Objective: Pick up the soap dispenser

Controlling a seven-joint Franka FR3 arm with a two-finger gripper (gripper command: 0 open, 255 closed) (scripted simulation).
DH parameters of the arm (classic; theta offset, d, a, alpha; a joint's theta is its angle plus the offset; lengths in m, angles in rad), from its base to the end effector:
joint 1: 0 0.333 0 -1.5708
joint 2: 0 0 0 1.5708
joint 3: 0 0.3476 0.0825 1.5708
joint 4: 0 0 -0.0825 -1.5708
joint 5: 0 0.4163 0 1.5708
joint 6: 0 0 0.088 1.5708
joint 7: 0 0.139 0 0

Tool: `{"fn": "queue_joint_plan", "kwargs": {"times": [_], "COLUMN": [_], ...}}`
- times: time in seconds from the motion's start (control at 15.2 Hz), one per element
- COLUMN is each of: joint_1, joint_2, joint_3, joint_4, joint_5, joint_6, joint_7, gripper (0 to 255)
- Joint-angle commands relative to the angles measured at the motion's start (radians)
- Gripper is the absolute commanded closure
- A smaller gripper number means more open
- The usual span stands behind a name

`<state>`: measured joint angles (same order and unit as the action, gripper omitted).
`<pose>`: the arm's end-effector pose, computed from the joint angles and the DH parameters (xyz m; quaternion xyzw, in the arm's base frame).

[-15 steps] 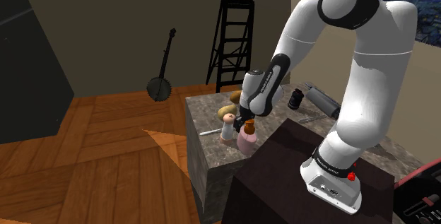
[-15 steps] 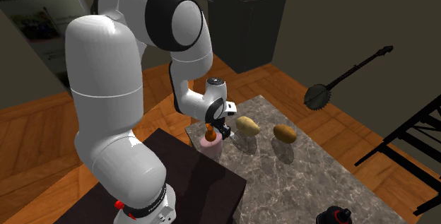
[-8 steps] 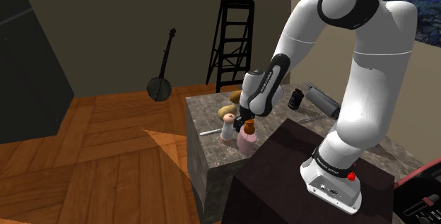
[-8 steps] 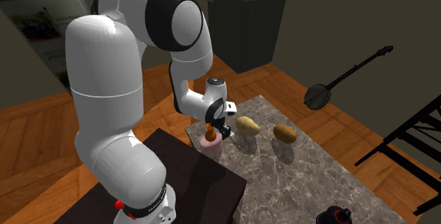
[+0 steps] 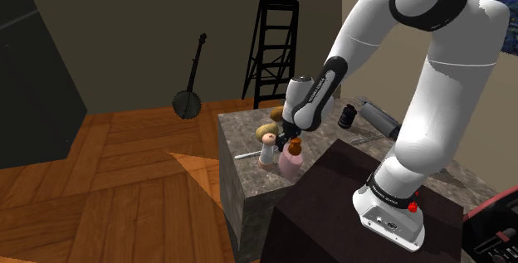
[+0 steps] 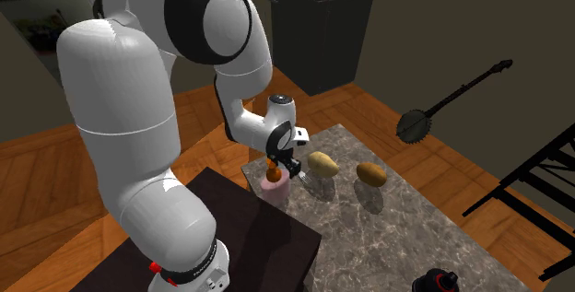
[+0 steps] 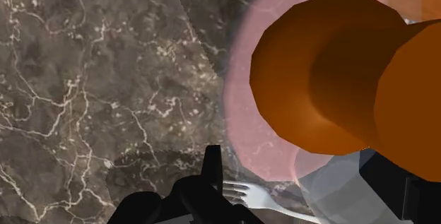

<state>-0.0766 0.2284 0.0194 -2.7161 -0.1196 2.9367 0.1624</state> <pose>0.4078 -0.0157 0.1211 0.9986 -0.0514 -0.0032 0.0099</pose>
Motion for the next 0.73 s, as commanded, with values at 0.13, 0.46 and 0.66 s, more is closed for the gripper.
{"fn": "queue_joint_plan", "kwargs": {"times": [0.13, 0.46, 0.66], "joint_1": [-0.013, -0.018, -0.018], "joint_2": [-0.078, -0.17, -0.191], "joint_3": [0.018, 0.031, 0.032], "joint_4": [-0.013, -0.023, -0.025], "joint_5": [0.024, 0.054, 0.06], "joint_6": [-0.065, -0.146, -0.166], "joint_7": [-0.019, -0.042, -0.047], "gripper": [255, 255, 255]}}
